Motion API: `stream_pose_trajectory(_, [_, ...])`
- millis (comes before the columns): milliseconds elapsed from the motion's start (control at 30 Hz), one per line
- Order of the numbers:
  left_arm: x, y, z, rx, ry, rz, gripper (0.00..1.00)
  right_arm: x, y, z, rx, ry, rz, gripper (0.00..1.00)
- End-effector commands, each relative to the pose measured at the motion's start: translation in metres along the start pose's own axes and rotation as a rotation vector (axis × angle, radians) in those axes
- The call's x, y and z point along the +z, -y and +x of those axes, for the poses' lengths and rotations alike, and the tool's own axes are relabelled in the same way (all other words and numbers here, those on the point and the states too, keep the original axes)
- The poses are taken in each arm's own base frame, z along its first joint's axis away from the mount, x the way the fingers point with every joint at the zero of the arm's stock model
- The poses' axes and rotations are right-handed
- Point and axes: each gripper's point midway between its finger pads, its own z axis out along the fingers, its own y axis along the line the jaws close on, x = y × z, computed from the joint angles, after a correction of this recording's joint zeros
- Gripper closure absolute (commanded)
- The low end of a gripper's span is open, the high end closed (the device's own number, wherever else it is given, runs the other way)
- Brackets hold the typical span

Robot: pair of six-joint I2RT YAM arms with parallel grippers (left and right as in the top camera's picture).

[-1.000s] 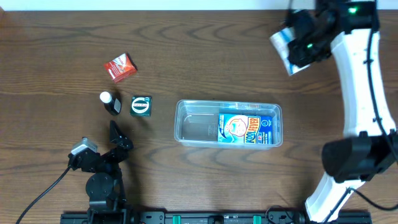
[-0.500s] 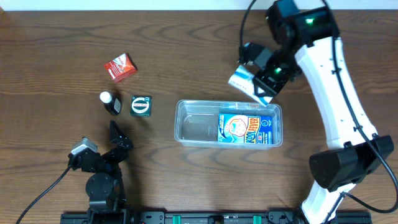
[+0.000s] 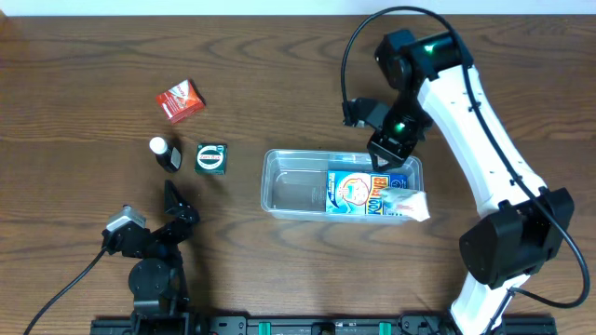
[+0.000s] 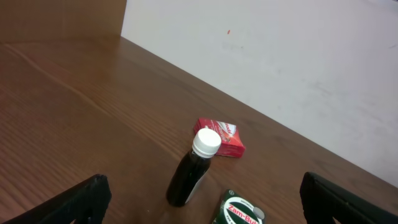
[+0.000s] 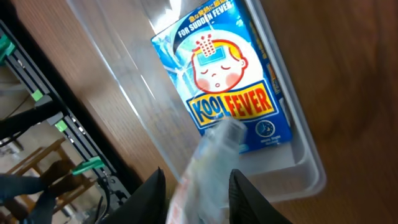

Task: Pack container
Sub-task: 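Carry the toothpaste box into the container beside the blue box, then release the toothpaste box and raise the right arm away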

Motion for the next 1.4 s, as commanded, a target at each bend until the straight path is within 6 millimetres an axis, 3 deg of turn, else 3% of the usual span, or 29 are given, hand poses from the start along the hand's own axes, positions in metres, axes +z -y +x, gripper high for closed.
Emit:
stream_pose_trajectory(0, [0.002, -0.008, 0.016, 0.023, -0.036, -0.025, 0.02, 0.002, -0.007, -0.001, -0.025, 0.011, -0.016, 0.69])
stream_pose_trajectory(367, [0.002, -0.008, 0.016, 0.023, -0.037, -0.025, 0.02, 0.000, -0.007, -0.002, 0.063, 0.018, -0.012, 0.72])
stream_pose_trajectory(567, [0.002, -0.008, 0.016, 0.023, -0.036, -0.025, 0.02, -0.024, -0.011, -0.004, 0.229, 0.058, 0.009, 0.72])
stream_pose_trajectory(667, [0.002, -0.008, 0.016, 0.023, -0.036, -0.025, 0.02, -0.041, -0.009, -0.005, 0.341, 0.114, 0.039, 0.66])
stream_pose_trajectory(800, [0.002, -0.008, 0.016, 0.023, -0.036, -0.025, 0.02, -0.057, 0.008, 0.013, 0.531, 0.126, 0.153, 0.52])
stream_pose_trajectory(1033, [0.002, -0.008, 0.016, 0.023, -0.036, -0.025, 0.02, -0.064, 0.014, 0.020, 0.606, 0.152, 0.152, 0.44])
stream_pose_trajectory(1233, [0.002, -0.008, 0.016, 0.023, -0.036, -0.025, 0.02, -0.064, 0.011, 0.018, 0.597, 0.157, 0.145, 0.18])
stream_pose_trajectory(1300, [0.002, -0.008, 0.016, 0.023, -0.036, -0.025, 0.02, -0.067, 0.014, 0.021, 0.601, 0.167, 0.155, 0.01])
stream_pose_trajectory(1367, [0.002, -0.008, 0.016, 0.023, -0.036, -0.025, 0.02, -0.074, 0.025, 0.028, 0.626, 0.184, 0.195, 0.01])
